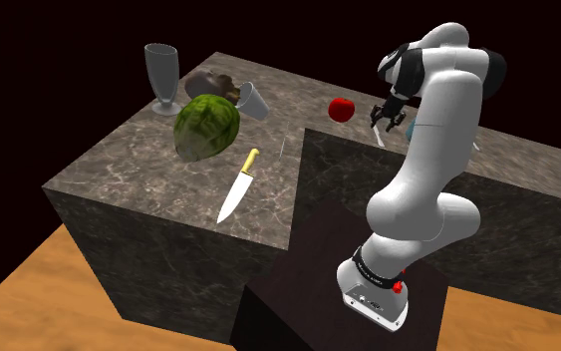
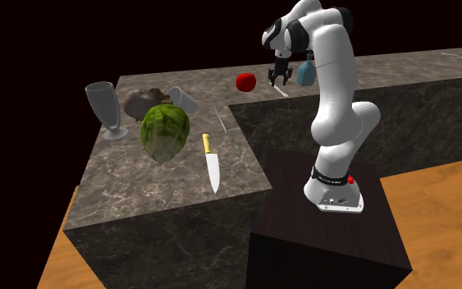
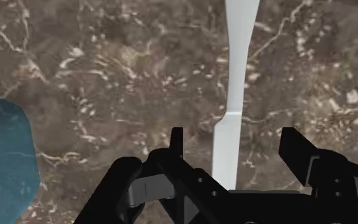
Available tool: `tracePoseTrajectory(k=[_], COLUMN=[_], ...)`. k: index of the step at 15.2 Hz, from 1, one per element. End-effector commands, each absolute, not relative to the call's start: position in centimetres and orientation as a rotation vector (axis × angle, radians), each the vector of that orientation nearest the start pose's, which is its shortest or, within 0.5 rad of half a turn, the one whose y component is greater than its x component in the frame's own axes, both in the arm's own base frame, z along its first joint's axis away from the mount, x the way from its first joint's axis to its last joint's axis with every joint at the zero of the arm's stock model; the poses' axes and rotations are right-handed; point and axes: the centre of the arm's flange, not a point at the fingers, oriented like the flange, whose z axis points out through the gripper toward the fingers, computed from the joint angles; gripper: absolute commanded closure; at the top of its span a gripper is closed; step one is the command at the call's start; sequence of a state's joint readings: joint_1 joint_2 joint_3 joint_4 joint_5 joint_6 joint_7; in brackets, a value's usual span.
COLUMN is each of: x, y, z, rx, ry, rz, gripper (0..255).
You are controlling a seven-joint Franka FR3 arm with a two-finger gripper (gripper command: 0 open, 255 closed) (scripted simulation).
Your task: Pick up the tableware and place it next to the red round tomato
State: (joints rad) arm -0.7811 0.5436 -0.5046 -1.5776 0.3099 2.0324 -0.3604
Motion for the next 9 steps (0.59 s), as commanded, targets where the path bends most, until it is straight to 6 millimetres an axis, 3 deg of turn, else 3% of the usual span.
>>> tracePoseTrajectory(k=[1, 4, 8, 9], x=[25.5, 25.5, 25.4, 25.4], y=[-63.5, -63.5, -63.6, -63.6], z=[35.2, 35.2, 40.2, 40.2], rx=[-2.729, -2.729, -2.729, -2.729], ry=[1.503, 1.503, 1.503, 1.503], rz=[-0.011, -0.011, -0.011, -0.011], gripper=[0, 0, 0, 0])
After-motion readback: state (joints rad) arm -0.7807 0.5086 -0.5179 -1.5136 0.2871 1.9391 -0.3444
